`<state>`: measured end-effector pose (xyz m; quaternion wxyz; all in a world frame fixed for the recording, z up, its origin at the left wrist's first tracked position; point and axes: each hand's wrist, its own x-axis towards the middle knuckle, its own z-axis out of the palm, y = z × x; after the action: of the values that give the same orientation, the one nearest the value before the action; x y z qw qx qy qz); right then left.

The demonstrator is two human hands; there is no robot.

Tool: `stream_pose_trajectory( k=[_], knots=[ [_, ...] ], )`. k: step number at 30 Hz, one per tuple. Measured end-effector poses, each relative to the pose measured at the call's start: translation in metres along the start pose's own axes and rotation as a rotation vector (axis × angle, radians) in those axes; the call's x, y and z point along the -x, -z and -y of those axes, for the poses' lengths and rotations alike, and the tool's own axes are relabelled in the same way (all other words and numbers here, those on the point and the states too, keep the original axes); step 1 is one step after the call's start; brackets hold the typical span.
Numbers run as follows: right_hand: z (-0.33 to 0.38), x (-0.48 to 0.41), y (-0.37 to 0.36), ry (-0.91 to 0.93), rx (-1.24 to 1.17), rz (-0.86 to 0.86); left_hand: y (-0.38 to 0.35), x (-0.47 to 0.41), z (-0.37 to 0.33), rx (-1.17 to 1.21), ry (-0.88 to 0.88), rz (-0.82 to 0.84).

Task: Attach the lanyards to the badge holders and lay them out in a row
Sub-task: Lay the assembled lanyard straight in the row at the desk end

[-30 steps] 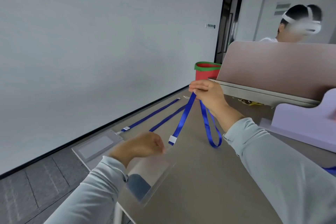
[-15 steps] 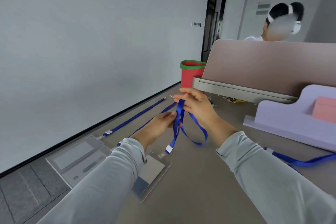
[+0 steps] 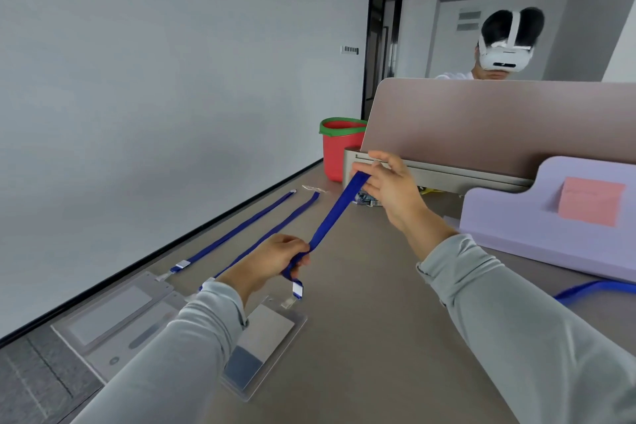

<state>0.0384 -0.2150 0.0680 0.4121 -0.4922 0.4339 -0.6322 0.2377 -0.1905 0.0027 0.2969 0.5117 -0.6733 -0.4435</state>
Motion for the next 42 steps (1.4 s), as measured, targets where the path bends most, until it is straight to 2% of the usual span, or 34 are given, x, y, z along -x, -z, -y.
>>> stream_pose_trajectory(
  k=[8,12,14,16,18,21,27,37,42],
  knots=[
    [0.013,0.003,0.011,0.104,-0.065,0.001,-0.003,-0.007,0.001,-0.212,0.084,0.054],
    [0.008,0.008,0.013,0.142,0.002,0.079,-0.010,-0.017,-0.010,-0.344,0.059,-0.008],
    [0.004,0.011,0.014,0.173,0.080,0.129,-0.014,-0.019,-0.024,-0.268,-0.018,-0.068],
    [0.002,0.015,0.015,0.187,0.116,0.177,-0.017,-0.020,-0.040,-0.085,-0.116,-0.119],
    [0.001,0.019,0.016,0.187,0.098,0.214,-0.022,-0.023,-0.053,0.097,-0.184,-0.082],
    [-0.001,0.021,0.018,0.190,0.077,0.236,-0.033,-0.026,-0.065,0.228,-0.216,0.033],
    [-0.002,0.023,0.029,0.168,0.045,0.193,-0.046,-0.033,-0.071,0.237,-0.281,-0.027],
    [-0.009,0.017,0.050,0.115,-0.041,0.035,-0.042,-0.029,-0.055,0.111,-0.145,0.041],
    [-0.017,0.013,0.059,0.097,0.083,-0.034,-0.043,-0.027,-0.044,0.067,-0.094,0.037]
  ],
)
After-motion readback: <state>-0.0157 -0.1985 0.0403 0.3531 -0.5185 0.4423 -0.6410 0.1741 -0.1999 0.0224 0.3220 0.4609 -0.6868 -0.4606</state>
